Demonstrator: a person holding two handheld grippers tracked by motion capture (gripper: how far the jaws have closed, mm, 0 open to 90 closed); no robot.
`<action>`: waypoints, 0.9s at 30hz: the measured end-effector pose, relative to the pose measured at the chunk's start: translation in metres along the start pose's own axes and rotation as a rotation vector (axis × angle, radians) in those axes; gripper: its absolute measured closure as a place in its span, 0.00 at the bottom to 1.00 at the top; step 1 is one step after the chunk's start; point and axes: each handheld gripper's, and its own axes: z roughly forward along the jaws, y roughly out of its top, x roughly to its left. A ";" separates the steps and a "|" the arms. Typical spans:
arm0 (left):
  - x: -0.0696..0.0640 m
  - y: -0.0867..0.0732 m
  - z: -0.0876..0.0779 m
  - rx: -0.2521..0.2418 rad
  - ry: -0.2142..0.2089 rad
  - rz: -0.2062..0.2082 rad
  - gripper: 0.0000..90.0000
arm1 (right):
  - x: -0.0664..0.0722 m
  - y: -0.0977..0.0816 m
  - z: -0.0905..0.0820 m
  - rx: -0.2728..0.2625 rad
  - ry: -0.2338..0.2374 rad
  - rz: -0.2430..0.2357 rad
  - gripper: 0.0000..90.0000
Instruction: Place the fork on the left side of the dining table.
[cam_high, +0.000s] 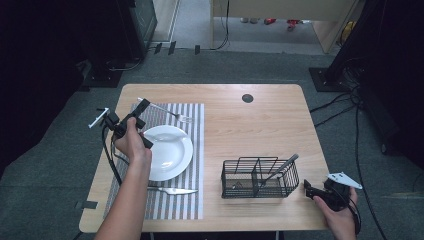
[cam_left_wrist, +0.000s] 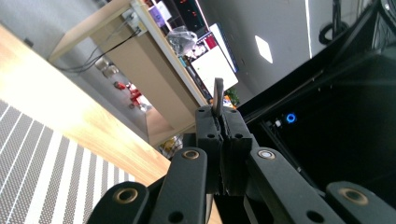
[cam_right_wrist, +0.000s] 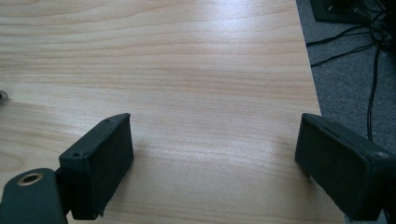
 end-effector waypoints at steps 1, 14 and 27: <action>0.003 -0.002 0.002 -0.001 0.007 -0.003 0.99 | 0.000 0.000 0.000 0.000 0.000 0.000 0.13; 0.033 -0.017 0.021 -0.083 0.094 -0.071 0.99 | 0.000 0.000 0.000 0.000 0.000 0.000 0.13; 0.053 -0.030 0.025 -0.109 0.142 -0.159 0.98 | 0.000 0.000 0.000 0.000 0.000 0.000 0.13</action>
